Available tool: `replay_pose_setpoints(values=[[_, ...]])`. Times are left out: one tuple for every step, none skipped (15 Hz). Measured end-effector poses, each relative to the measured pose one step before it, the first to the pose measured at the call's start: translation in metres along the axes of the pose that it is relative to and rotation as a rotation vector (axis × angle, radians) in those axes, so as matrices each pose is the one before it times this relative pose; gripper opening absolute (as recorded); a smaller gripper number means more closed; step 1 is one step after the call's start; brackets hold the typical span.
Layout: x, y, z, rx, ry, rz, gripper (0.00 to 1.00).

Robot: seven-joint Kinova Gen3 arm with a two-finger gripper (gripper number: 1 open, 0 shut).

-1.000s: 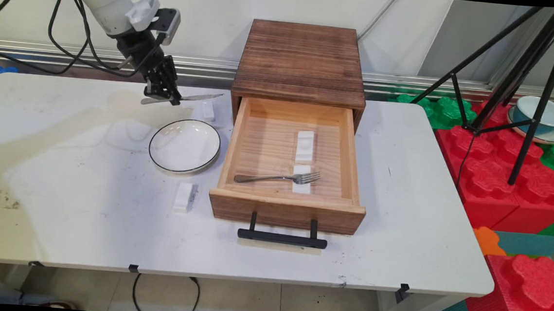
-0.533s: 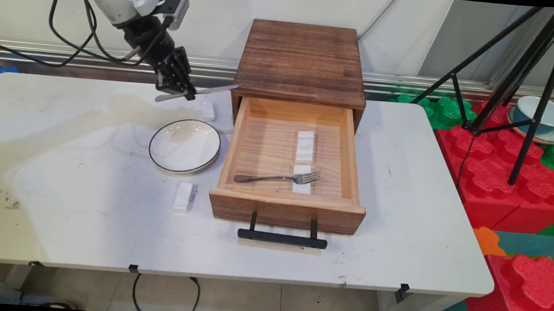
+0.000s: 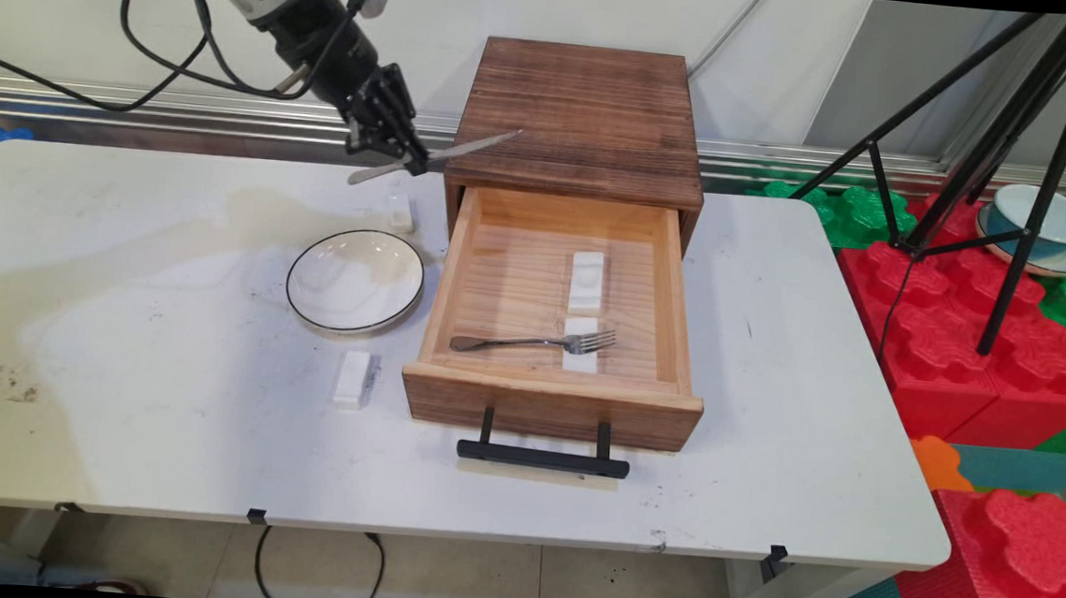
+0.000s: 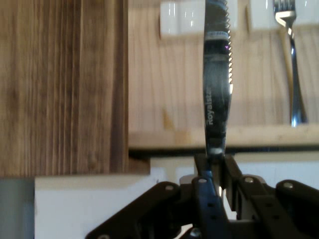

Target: Place the picked object into the drawer

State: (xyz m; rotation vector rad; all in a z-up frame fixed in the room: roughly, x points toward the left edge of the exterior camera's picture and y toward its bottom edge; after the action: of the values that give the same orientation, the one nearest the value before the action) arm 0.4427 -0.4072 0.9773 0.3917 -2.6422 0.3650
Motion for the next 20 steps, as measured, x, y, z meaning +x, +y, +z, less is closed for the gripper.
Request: replay_pose_setpoints(values=[[0.00520,0.00152,0.00000,0.00131,0.00852,0.00301,0.00],[0.00343,0.00125,0.00007,0.00099,0.00548,0.00137,0.00],[0.00539,0.00191,0.00116,0.00062,0.00723,0.00115,0.00],[0.00365,0.00115,0.00113,0.00037,0.00425,0.00141,0.00],[0.00502,0.00210,0.00218,0.00130,0.00449,0.00255,0.00],[0.00337,0.00144,0.00179,0.00041,0.00231,0.00206,0.00],[0.00496,0.00230,0.00316,0.00113,0.00318,0.00310,0.00],[0.00304,0.00166,0.00211,0.00073,0.00166,0.00166,0.00],[0.00491,0.00254,0.00365,0.00098,0.00274,0.00325,0.00],[0.00561,0.00280,0.00466,0.00081,0.00267,0.00353,0.00],[0.00541,0.00284,0.00482,0.00155,0.00253,0.00308,0.00],[0.00466,0.00224,0.00434,0.00157,0.00169,0.00300,0.00],[0.00528,0.00251,0.00542,0.00094,0.00187,0.00314,0.00],[0.00475,0.00246,0.00551,0.00069,0.00150,0.00211,0.00],[0.00373,0.00208,0.00489,0.00003,0.00101,0.00128,0.00],[0.00362,0.00233,0.00633,0.00015,-0.00059,0.00117,0.00],[0.00307,0.00200,0.00642,0.00027,-0.00186,0.00158,0.00],[0.00203,0.00164,0.00546,0.00031,-0.00275,0.00081,0.00],[0.00145,0.00176,0.00699,-0.00042,-0.00429,-0.00082,0.00],[0.00097,0.00173,0.00707,-0.00086,-0.00420,-0.00198,0.00]])
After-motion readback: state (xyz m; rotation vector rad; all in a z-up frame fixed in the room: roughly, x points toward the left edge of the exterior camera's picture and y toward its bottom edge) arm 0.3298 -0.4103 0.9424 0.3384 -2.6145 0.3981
